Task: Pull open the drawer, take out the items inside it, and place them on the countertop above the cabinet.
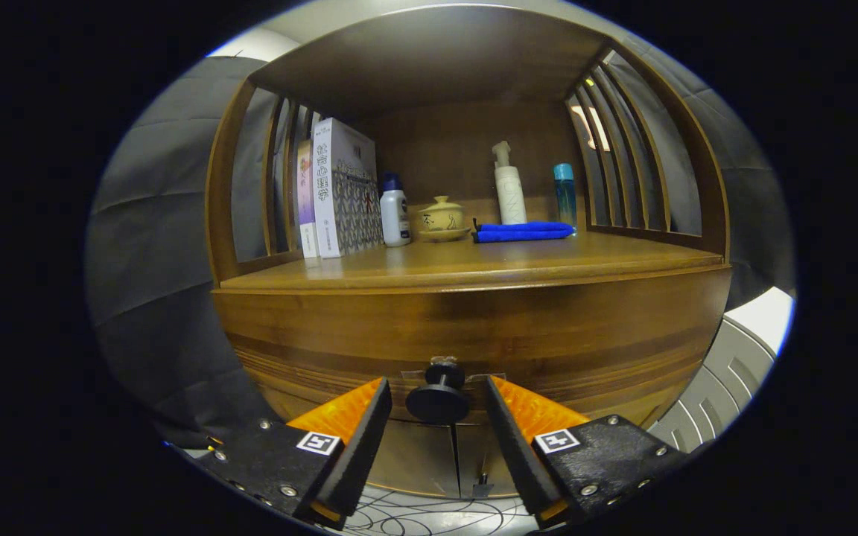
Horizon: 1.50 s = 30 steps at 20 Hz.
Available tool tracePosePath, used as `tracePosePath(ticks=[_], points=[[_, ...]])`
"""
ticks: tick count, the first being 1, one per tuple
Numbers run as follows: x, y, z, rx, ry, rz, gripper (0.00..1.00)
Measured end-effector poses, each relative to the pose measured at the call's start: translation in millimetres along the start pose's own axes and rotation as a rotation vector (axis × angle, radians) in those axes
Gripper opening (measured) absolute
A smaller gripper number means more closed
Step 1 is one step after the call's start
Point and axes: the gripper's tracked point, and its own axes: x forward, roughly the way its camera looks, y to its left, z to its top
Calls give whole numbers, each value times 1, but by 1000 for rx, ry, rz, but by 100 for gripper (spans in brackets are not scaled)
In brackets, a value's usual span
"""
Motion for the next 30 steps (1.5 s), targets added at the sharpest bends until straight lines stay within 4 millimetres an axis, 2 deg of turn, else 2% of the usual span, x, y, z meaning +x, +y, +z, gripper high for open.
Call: tracePosePath(ticks=[5,9,14,30], points=[[4,1,-4,29,11,-8,51],[4,2,-5,19,13,-16,39],[-5,2,-7,-6,18,-29,39],[-79,9,-26,-28,6,-13,39]])
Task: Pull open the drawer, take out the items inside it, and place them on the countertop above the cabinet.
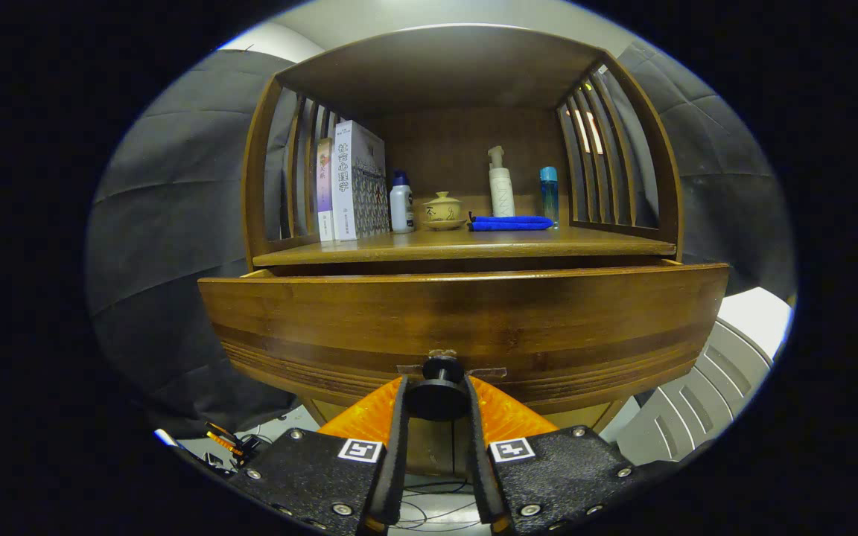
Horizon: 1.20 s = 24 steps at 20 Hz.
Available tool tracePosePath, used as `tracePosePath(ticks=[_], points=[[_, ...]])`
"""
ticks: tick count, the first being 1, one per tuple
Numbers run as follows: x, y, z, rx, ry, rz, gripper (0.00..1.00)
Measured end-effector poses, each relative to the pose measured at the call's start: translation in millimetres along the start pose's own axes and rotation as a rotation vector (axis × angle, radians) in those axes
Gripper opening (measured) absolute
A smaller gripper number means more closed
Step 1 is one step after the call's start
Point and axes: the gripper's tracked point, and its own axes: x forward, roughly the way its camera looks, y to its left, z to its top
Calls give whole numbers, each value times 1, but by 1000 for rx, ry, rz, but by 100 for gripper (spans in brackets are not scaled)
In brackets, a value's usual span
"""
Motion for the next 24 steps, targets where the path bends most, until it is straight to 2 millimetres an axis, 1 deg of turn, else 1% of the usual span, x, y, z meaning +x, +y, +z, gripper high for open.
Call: tracePosePath(ticks=[6,9,12,20,24], points=[[-25,2,-6,-12,-8,-2,39],[-35,5,-16,-25,3,2,39],[-45,10,-20,-35,-3,17,38],[-54,11,-22,-47,7,28,39],[-67,14,-27,-50,40,64,39]])
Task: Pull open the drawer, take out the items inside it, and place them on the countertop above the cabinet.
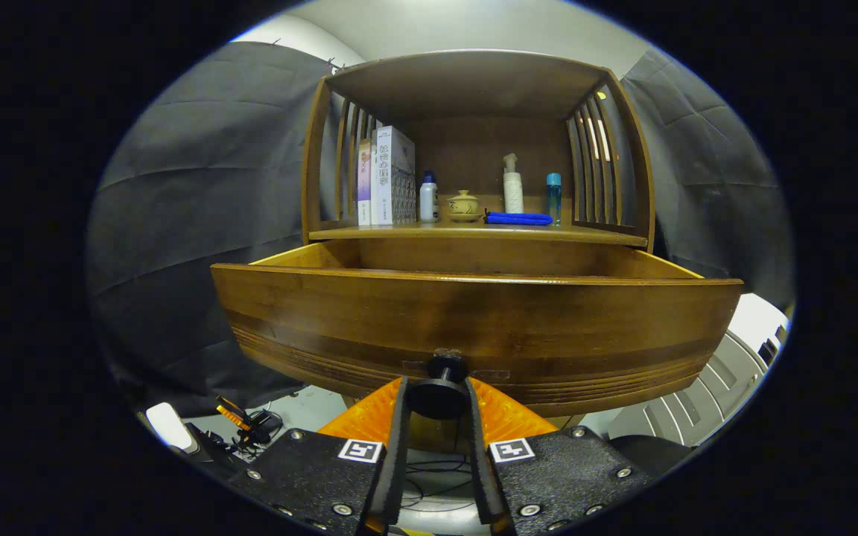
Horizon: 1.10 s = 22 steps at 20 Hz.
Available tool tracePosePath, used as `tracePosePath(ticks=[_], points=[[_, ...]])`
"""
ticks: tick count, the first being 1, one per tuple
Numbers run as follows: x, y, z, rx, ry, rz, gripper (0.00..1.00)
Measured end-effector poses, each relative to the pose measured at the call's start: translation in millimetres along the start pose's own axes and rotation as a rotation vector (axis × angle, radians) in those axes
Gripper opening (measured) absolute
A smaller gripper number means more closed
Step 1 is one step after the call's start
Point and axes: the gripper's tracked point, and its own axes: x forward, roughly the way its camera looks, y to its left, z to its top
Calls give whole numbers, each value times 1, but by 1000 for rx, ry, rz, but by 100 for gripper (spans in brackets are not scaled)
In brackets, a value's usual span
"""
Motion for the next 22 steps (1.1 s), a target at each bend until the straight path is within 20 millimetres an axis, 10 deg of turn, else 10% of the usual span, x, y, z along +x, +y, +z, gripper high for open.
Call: tracePosePath(ticks=[8,12,22], points=[[-24,7,6,-49,-105,56,48],[-46,5,40,-48,-237,76,86],[-27,8,89,-3,-239,127,94]])
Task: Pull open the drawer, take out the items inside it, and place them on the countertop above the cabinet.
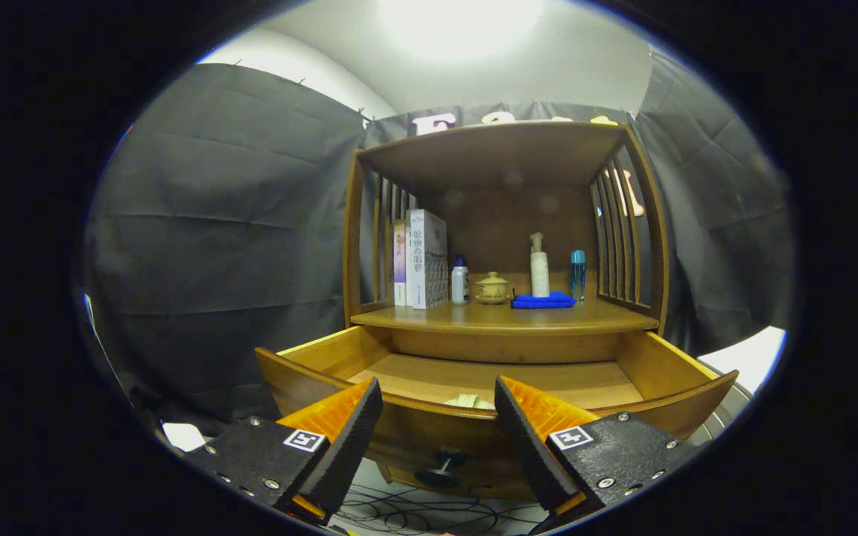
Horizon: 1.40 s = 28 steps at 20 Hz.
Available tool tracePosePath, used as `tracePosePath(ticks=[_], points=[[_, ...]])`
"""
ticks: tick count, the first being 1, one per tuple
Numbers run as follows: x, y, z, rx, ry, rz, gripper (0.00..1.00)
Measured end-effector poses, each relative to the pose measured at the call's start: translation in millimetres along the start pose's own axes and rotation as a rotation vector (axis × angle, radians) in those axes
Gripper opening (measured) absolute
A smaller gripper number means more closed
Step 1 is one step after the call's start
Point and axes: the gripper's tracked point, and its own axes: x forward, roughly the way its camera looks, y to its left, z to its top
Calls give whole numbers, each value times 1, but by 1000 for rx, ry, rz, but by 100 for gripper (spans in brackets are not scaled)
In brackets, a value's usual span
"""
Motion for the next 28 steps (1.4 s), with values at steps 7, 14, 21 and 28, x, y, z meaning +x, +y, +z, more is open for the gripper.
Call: tracePosePath(ticks=[7,14,21,28], points=[[51,-16,3,59,133,0,93],[96,-28,-26,99,411,2,92],[100,-25,-72,145,687,40,85],[98,-32,-83,166,769,25,69]])
